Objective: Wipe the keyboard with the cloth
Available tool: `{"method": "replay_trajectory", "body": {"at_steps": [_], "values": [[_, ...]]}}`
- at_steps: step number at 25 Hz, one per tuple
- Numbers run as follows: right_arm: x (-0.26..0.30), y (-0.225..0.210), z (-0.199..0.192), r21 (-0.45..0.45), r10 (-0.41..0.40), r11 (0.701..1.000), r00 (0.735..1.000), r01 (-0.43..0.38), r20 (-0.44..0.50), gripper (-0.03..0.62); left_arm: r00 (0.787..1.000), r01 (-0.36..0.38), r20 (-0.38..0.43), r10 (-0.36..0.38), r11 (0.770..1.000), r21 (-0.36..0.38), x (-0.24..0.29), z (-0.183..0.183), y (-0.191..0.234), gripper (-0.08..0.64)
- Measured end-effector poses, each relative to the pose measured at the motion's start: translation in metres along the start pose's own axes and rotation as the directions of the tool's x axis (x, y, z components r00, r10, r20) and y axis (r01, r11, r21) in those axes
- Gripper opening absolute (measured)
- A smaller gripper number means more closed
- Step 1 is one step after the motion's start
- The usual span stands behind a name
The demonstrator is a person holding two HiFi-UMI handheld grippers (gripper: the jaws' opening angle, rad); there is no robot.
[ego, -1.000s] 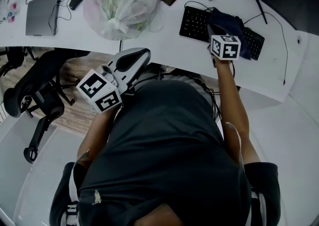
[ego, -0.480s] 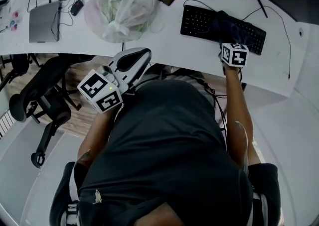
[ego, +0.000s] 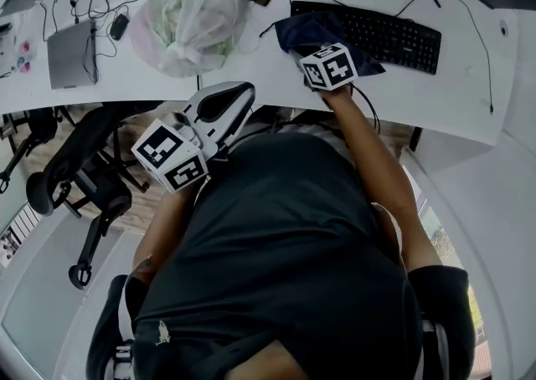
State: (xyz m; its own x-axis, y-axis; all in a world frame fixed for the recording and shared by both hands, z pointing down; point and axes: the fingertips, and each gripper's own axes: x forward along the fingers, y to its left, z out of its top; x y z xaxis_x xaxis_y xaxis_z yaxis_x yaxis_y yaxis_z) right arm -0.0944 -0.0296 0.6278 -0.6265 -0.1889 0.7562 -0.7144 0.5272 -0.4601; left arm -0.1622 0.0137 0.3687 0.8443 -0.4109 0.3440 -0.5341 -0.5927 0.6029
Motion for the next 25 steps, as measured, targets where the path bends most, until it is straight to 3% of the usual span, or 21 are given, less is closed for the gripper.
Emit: {"method": "replay_trajectory", "body": {"at_steps": [3,5,7,9,10,12,14,18,20,21,22,24,25], "values": [[-0.073,-0.076,-0.014,0.248,-0.113,0.966,0.985,0.079,0.128,0.018,1.0,-0.005,0.002,0.005,1.0,-0.009,0.005,0.0,-0.001,0.005],[-0.126,-0.128,-0.035,0.398,-0.191,0.912,0.961,0.1,0.198,0.017,1.0,0.0,0.002,0.0,1.0,-0.015,0.011,-0.001,-0.005,0.005],[-0.177,-0.179,-0.064,0.524,-0.302,0.839,0.928,0.15,0.219,0.017,1.0,0.012,-0.002,-0.012,1.0,-0.012,0.02,-0.001,-0.011,0.005],[-0.225,-0.23,-0.101,0.583,-0.444,0.764,0.881,0.277,0.163,0.018,1.0,0.025,-0.008,-0.026,1.0,-0.007,0.03,-0.001,-0.017,0.005],[-0.243,-0.249,-0.118,0.598,-0.477,0.741,0.867,0.307,0.146,0.017,0.999,0.031,-0.011,-0.031,0.999,-0.007,0.035,-0.001,-0.021,0.005],[-0.263,-0.265,-0.132,0.618,-0.491,0.725,0.857,0.304,0.154,0.017,0.999,0.042,-0.02,-0.042,0.999,-0.006,0.045,-0.002,-0.027,0.005],[-0.266,-0.255,-0.113,0.554,-0.489,0.769,0.852,0.318,0.19,0.018,0.998,0.049,-0.03,-0.049,0.999,-0.005,0.056,-0.003,-0.032,0.005],[-0.224,-0.203,-0.046,0.374,-0.329,0.906,0.885,0.198,0.328,0.018,0.997,0.066,-0.052,-0.065,0.998,0.013,0.081,-0.006,-0.051,0.005],[-0.195,-0.186,-0.035,0.211,-0.281,0.951,0.919,0.228,0.277,0.018,0.996,0.073,-0.061,-0.071,0.997,0.029,0.092,-0.006,-0.061,0.005],[-0.183,-0.181,-0.036,0.094,-0.282,0.959,0.932,0.267,0.227,0.018,0.995,0.074,-0.062,-0.072,0.997,0.033,0.096,-0.006,-0.065,0.005],[-0.173,-0.178,-0.04,-0.058,-0.301,0.947,0.936,0.316,0.181,0.02,0.996,0.073,-0.061,-0.071,0.997,0.034,0.1,-0.007,-0.068,0.005],[-0.162,-0.171,-0.046,-0.373,-0.35,0.846,0.924,0.381,0.152,0.02,0.997,0.062,-0.053,-0.06,0.998,0.03,0.106,-0.007,-0.072,0.005],[-0.161,-0.169,-0.049,-0.455,-0.356,0.802,0.921,0.387,0.158,0.02,0.997,0.056,-0.047,-0.055,0.998,0.027,0.108,-0.006,-0.074,0.005]]}}
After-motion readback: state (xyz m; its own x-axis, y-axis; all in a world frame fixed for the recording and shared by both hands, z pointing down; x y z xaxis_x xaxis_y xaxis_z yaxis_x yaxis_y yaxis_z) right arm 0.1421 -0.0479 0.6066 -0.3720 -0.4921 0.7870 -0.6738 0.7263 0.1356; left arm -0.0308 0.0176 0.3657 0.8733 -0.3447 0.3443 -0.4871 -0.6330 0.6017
